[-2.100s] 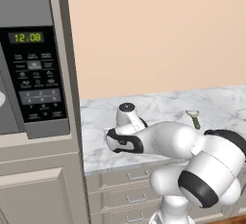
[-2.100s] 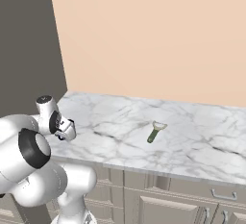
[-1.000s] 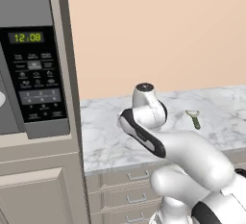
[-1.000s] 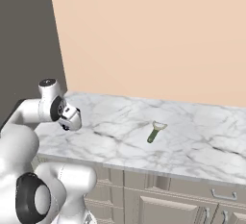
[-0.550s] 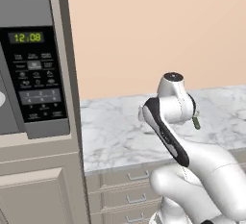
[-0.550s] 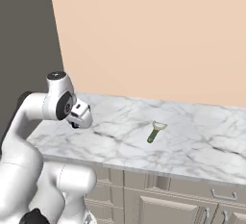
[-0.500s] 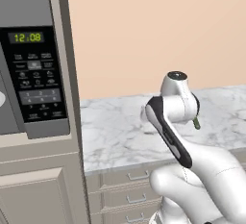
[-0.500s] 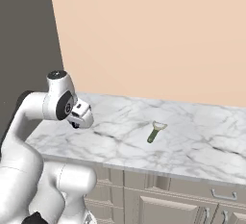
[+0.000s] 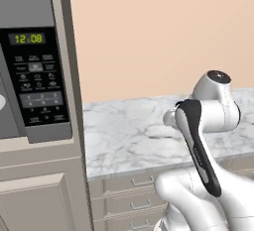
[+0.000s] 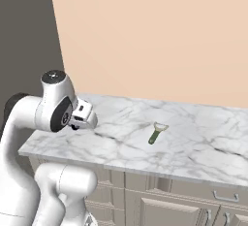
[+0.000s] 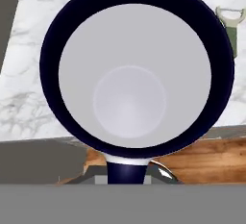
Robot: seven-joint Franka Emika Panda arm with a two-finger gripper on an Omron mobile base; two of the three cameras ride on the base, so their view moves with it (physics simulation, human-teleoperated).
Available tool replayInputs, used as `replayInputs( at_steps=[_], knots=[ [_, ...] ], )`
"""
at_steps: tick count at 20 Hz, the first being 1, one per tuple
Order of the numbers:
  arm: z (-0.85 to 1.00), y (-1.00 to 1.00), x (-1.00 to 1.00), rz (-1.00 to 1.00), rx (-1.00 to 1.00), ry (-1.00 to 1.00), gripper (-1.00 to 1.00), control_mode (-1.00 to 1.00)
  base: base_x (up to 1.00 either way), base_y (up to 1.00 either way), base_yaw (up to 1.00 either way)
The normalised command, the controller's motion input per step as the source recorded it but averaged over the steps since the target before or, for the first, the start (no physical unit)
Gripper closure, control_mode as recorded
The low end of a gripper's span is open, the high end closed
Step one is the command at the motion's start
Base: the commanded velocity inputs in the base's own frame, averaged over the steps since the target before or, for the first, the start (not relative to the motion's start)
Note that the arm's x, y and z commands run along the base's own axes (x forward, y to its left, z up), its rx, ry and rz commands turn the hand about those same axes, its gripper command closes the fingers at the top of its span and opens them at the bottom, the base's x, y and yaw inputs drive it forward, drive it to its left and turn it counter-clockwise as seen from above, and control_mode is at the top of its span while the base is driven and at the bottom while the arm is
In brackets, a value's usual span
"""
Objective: Pick the mug from the counter and place it inside the microwave. Then close the microwave.
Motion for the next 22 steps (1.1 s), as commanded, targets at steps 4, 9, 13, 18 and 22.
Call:
replayInputs(
  at_steps=[4, 9, 13, 18, 22],
  knots=[
    [0.64, 0.0, -0.66, 0.12, -0.01, -0.11, 1.0, -1.0, 0.0, 0.0, 0.0],
    [0.38, 0.0, -0.48, 0.02, -0.09, 0.12, 1.0, -1.0, 0.0, 0.0, 0.0],
    [0.0, 0.0, -0.12, 0.0, -0.04, 0.08, 1.0, -1.0, 0.0, 0.0, 0.0],
    [0.0, 0.0, 0.0, 0.0, 0.0, 0.0, 1.0, -1.0, 0.0, 0.0, 0.0],
    [0.0, 0.0, 0.0, 0.0, 0.0, 0.0, 1.0, -1.0, 0.0, 0.0, 0.0]
  ],
)
